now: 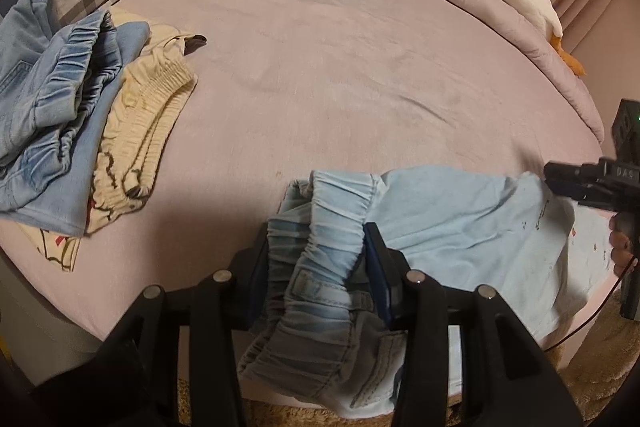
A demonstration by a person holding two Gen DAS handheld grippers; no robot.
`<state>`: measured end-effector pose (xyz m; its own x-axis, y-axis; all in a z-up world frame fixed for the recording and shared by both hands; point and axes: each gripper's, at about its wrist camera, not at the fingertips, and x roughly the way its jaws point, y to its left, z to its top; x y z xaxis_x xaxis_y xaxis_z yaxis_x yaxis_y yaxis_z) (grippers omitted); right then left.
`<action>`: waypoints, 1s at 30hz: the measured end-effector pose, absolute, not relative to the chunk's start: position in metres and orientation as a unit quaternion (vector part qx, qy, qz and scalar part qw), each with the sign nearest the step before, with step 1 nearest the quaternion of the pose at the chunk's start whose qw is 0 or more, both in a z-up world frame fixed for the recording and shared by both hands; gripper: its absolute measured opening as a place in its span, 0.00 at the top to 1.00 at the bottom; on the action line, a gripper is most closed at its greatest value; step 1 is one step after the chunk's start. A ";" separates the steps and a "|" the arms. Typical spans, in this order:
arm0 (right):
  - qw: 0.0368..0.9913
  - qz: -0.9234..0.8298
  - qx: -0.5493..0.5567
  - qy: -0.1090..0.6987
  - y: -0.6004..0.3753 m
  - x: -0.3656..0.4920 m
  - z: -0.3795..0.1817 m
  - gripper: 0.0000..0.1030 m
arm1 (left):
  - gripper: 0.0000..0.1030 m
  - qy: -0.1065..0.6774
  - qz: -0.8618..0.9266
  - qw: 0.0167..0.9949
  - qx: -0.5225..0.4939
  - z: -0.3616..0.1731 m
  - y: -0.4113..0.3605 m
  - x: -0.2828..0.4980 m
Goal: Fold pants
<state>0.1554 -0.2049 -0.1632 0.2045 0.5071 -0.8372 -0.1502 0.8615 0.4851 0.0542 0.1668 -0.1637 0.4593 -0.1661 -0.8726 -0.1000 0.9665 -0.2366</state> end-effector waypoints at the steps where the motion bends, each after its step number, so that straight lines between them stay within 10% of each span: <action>1: 0.753 0.221 0.152 0.601 -0.200 0.159 -0.168 0.43 | 0.57 0.521 -0.020 0.843 -0.133 -0.165 0.168 0.056; 5: 0.736 0.237 0.154 0.615 -0.178 0.164 -0.183 0.47 | 0.57 0.523 -0.025 0.840 -0.144 -0.165 0.172 0.060; 7: 0.729 0.263 0.159 0.612 -0.168 0.161 -0.186 0.89 | 0.57 0.521 -0.022 0.840 -0.153 -0.162 0.177 0.062; 23: 0.795 0.198 0.120 0.561 -0.153 0.165 -0.185 0.96 | 0.38 0.535 -0.002 0.833 -0.142 -0.171 0.183 0.064; 25: 0.792 0.203 0.118 0.563 -0.160 0.164 -0.173 0.95 | 0.38 0.542 -0.001 0.827 -0.149 -0.165 0.183 0.063; 30: 0.843 0.177 0.140 0.489 -0.225 0.134 -0.123 0.41 | 0.31 0.538 -0.016 0.829 -0.153 -0.143 0.178 0.045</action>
<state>0.1341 -0.2250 -0.1231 0.4595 0.4349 -0.7744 -0.1614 0.8983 0.4087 0.0449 0.1782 -0.1425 0.4198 -0.1906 -0.8874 -0.1381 0.9529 -0.2700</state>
